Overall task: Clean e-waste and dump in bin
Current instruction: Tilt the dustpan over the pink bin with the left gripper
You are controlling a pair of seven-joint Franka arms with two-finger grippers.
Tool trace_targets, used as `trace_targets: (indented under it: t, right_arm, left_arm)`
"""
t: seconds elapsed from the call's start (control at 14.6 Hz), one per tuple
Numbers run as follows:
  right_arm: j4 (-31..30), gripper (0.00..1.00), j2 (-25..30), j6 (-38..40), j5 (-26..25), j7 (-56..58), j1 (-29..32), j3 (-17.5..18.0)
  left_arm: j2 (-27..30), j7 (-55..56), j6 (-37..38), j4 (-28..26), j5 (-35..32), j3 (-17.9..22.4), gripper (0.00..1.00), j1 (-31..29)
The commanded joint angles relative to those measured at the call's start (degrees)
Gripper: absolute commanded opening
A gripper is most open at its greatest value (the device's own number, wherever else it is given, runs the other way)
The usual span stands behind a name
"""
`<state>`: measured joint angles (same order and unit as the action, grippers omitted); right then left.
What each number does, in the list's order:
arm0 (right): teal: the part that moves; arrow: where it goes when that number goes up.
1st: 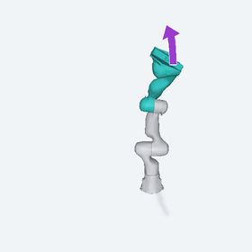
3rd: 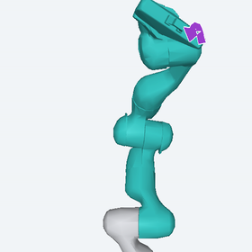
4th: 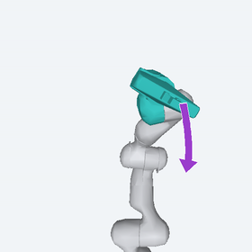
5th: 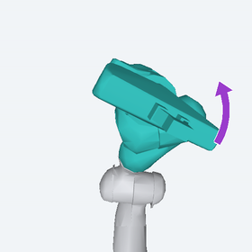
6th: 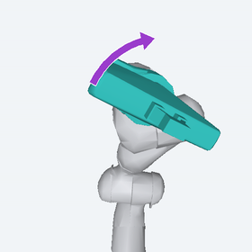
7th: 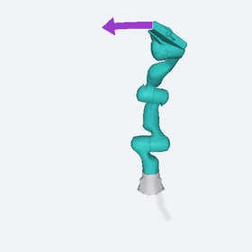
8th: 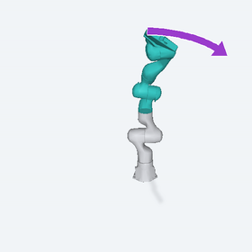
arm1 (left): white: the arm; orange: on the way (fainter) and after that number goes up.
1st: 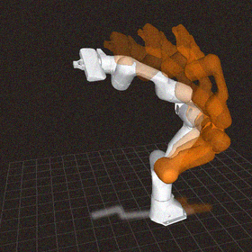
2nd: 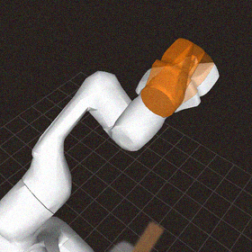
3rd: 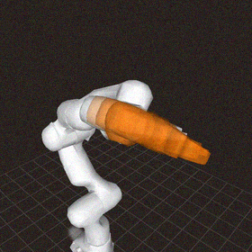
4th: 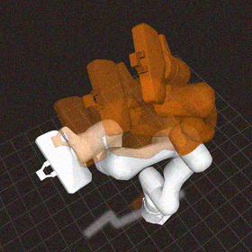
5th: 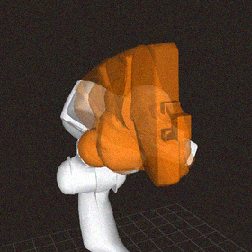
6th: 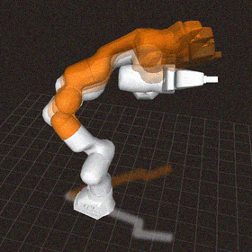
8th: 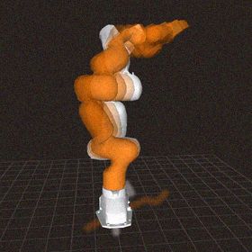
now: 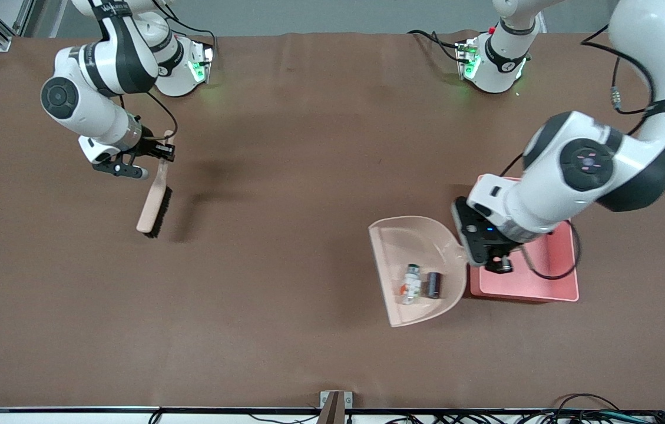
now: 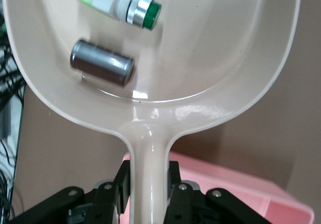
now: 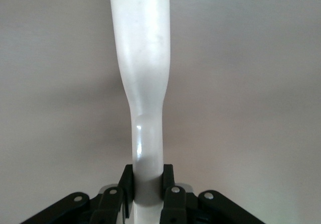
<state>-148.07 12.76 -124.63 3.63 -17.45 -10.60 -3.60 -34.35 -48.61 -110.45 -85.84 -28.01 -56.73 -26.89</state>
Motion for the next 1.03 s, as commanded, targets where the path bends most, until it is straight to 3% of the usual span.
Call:
trace_targets:
  t: [0.0,0.41,0.68,0.96]
  right_arm:
    - [-5.29,0.00,5.61,-0.96,-2.40,2.67,4.08,0.97]
    - [-8.46,0.00,4.82,-8.25,-2.58,16.28,13.22,0.97]
    - [-9.34,0.00,-1.85,-15.80,-2.58,23.16,18.85,0.97]
    - [-9.25,0.00,-5.11,-16.87,-2.49,23.08,19.21,0.97]
  left_arm:
    - [1.74,-5.33,1.02,-1.53,0.76,-2.51,0.26,-6.66]
    - [1.57,-22.11,1.02,-2.75,0.24,-2.60,0.25,-17.12]
    - [1.39,-31.27,0.93,-4.86,-0.20,-2.51,0.25,-23.63]
    - [1.66,-32.25,1.02,-8.55,-6.69,-2.16,0.25,-27.16]
